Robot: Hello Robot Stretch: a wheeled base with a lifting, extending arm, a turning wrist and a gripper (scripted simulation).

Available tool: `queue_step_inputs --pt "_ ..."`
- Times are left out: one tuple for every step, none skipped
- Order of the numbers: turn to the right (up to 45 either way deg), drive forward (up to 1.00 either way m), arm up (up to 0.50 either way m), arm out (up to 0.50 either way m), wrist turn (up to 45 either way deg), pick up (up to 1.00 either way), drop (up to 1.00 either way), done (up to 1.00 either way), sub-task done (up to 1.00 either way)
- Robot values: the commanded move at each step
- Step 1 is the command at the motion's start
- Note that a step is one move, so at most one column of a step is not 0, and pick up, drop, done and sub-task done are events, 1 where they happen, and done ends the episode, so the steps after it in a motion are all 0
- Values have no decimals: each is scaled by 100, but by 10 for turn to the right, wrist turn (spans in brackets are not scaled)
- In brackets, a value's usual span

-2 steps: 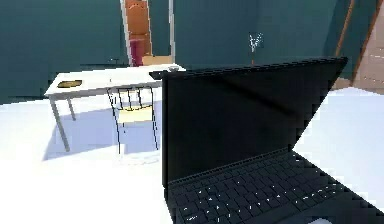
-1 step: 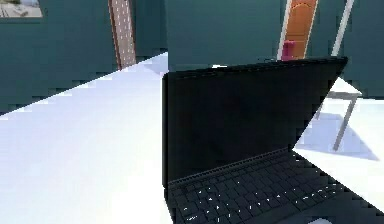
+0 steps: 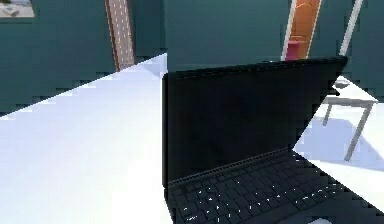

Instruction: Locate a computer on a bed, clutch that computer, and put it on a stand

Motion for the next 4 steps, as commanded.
queue_step_inputs --pt "-450 0 0 0 0 0 0 0 0" --pt "-270 0 0 0 0 0 0 0 0" --pt "0 65 0 0 0 0 0 0 0" --pt "-240 0 0 0 0 0 0 0 0"
